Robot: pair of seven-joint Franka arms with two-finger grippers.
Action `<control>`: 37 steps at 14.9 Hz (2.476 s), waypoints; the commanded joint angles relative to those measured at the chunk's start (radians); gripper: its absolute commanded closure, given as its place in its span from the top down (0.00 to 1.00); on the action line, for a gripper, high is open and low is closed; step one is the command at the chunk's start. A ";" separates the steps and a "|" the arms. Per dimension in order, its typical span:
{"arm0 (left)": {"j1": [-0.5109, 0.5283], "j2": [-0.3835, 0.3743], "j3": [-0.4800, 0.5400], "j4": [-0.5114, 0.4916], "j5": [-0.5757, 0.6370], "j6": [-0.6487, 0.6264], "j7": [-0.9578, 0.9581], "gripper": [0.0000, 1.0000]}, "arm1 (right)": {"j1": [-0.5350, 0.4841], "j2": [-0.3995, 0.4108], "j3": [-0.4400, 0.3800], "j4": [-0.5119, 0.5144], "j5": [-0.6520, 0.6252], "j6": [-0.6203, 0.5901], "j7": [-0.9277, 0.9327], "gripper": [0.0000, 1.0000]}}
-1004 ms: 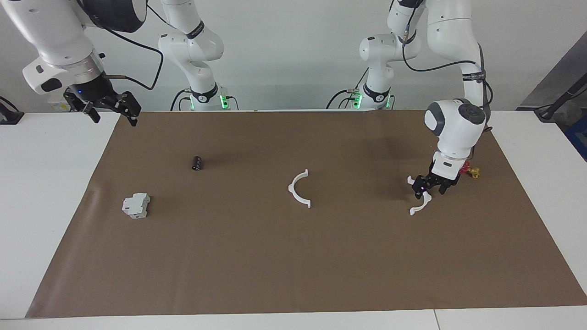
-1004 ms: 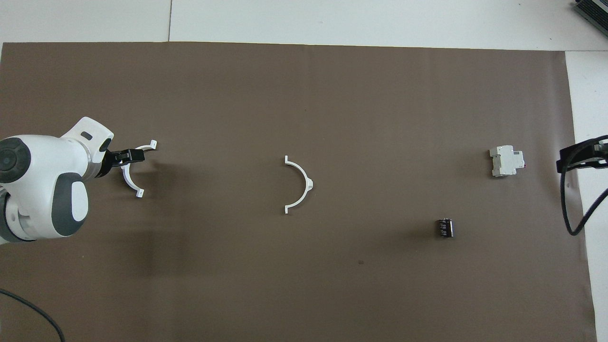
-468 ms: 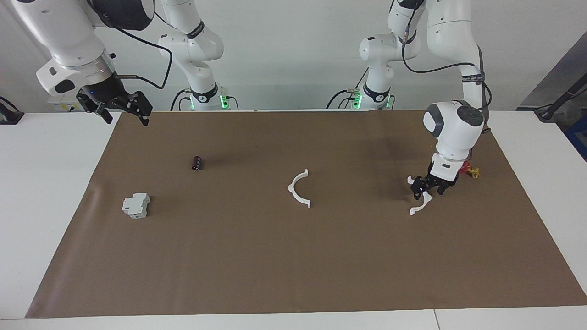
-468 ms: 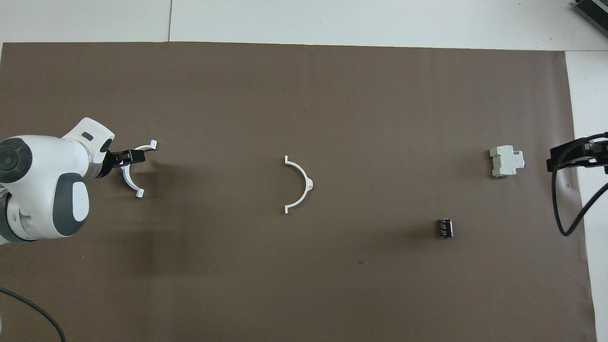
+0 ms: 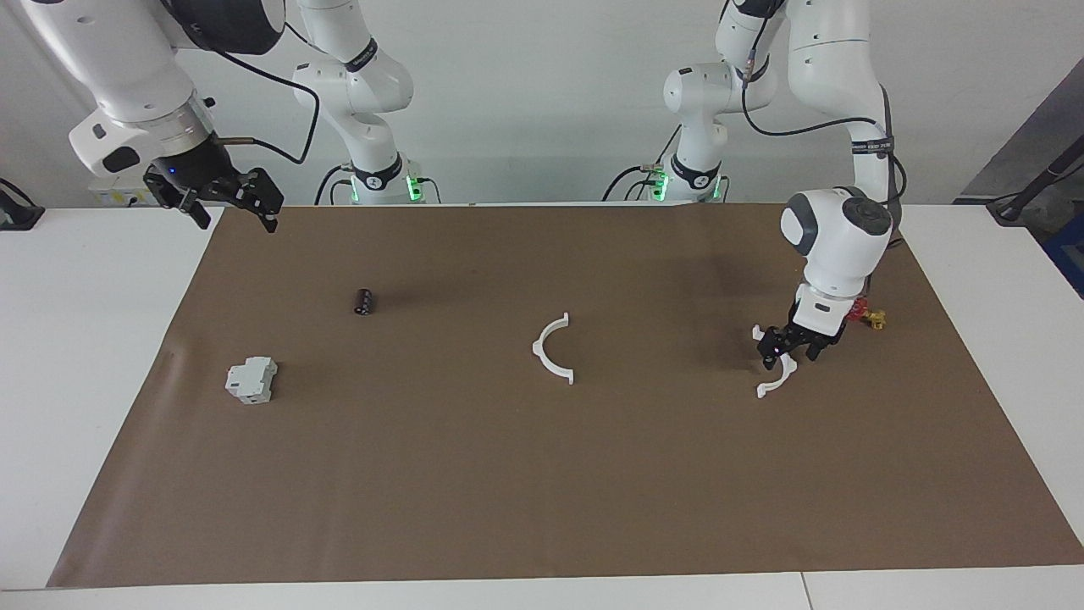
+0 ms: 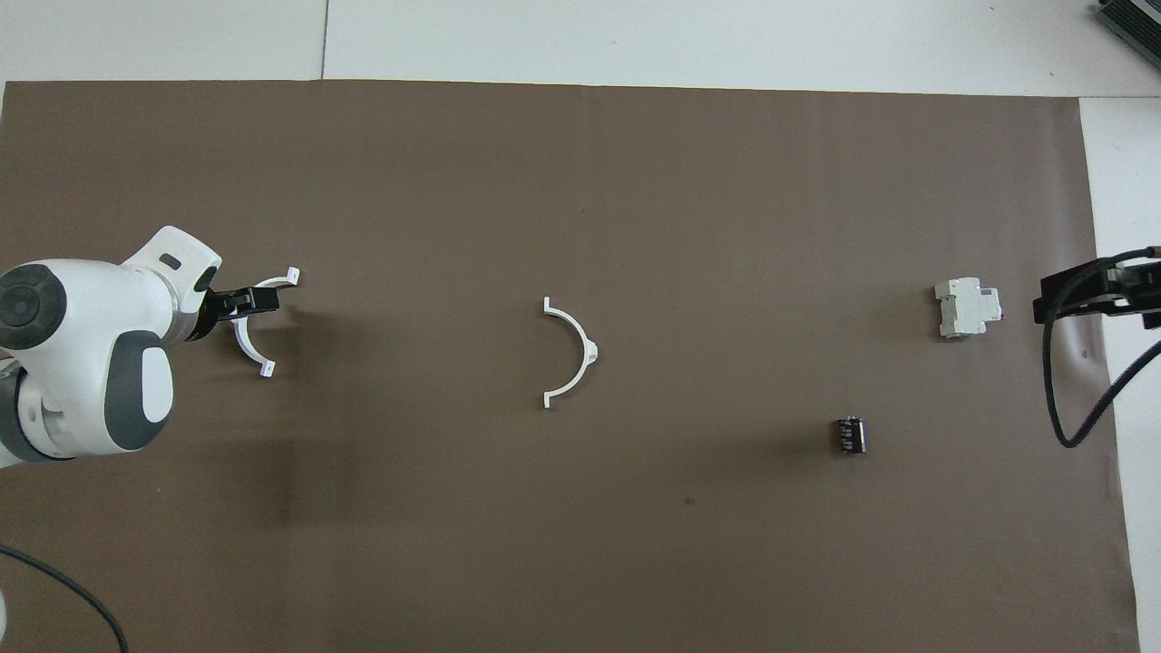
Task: Assemble drain pipe with both arms
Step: 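Lift the other white clamp half with the left gripper, then carry the held clamp half with the left gripper to the centre half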
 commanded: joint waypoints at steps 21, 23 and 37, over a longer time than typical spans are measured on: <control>-0.352 -0.011 0.009 0.188 0.037 -0.254 -0.355 0.00 | -0.011 -0.009 0.002 -0.003 0.019 -0.009 0.012 1.00; -0.404 -0.012 0.007 0.182 0.040 -0.246 -0.382 0.00 | -0.011 -0.009 0.002 -0.003 0.019 -0.009 0.012 1.00; -0.570 0.069 0.004 0.096 0.038 -0.074 -0.417 0.00 | -0.011 -0.009 0.002 -0.003 0.019 -0.009 0.012 1.00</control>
